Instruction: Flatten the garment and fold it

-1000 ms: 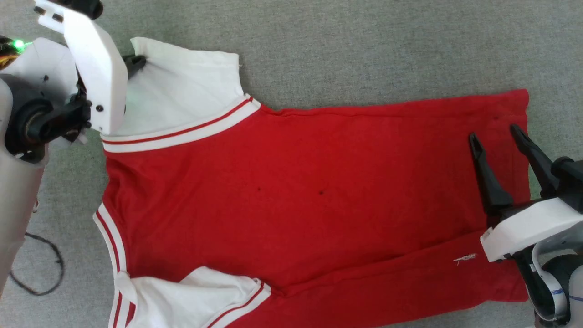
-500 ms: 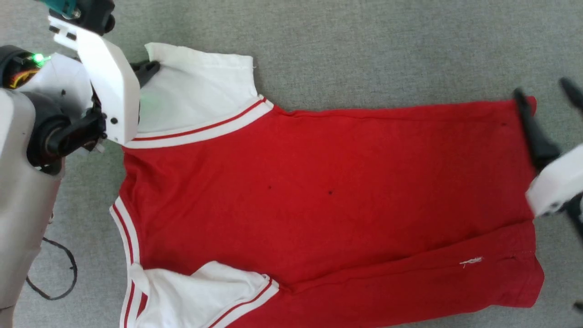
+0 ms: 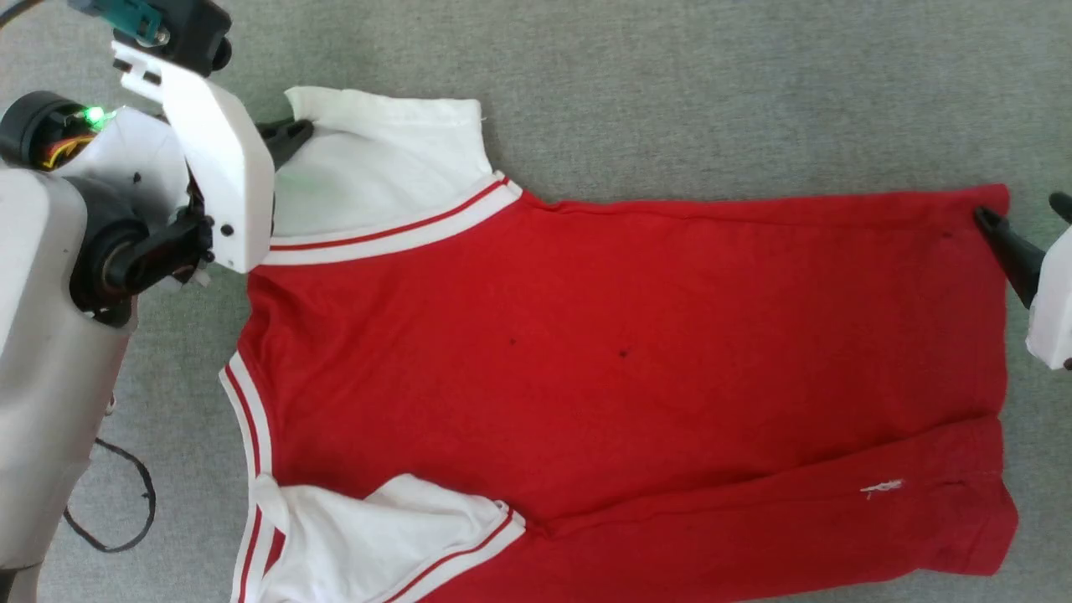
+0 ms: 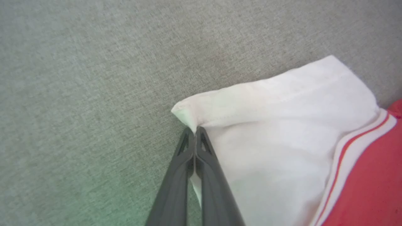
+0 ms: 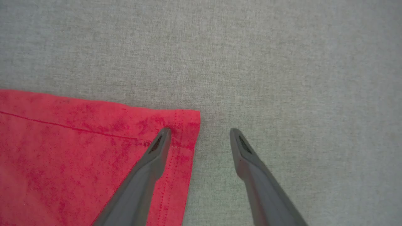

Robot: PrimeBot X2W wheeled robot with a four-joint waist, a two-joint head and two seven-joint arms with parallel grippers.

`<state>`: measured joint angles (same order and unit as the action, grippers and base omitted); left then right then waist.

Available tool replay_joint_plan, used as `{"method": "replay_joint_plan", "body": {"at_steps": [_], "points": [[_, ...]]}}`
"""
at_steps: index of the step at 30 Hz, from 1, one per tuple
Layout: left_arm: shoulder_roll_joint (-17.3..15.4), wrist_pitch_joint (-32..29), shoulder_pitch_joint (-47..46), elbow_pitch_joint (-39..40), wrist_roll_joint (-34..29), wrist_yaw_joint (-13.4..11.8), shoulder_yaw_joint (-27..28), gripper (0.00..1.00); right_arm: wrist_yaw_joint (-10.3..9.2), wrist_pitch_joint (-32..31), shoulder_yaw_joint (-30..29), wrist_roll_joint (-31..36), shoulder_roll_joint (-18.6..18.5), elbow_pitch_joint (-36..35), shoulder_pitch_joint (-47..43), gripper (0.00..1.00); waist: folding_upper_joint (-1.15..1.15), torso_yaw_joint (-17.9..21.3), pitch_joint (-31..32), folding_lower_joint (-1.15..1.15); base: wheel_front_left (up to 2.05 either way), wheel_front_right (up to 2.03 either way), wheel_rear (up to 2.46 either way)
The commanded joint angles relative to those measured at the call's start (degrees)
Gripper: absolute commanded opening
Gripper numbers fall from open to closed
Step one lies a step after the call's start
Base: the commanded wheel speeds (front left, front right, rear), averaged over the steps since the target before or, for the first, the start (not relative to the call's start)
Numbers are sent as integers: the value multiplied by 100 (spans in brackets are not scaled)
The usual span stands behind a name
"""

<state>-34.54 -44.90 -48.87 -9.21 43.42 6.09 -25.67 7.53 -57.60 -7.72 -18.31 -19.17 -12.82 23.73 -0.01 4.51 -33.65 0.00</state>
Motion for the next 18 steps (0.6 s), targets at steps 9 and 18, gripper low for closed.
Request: {"method": "replay_joint_plan", "body": {"at_steps": [9, 18], "points": [[23, -71, 26, -99, 18, 19, -125, 0, -4, -263, 114, -125, 73, 443, 150, 50, 1, -98, -138, 0, 0, 0, 0], [32, 127, 46, -79, -2, 15, -124, 0, -4, -77, 329, -211, -44, 534, 227, 0, 1, -125, -65, 0, 0, 0, 0]]}}
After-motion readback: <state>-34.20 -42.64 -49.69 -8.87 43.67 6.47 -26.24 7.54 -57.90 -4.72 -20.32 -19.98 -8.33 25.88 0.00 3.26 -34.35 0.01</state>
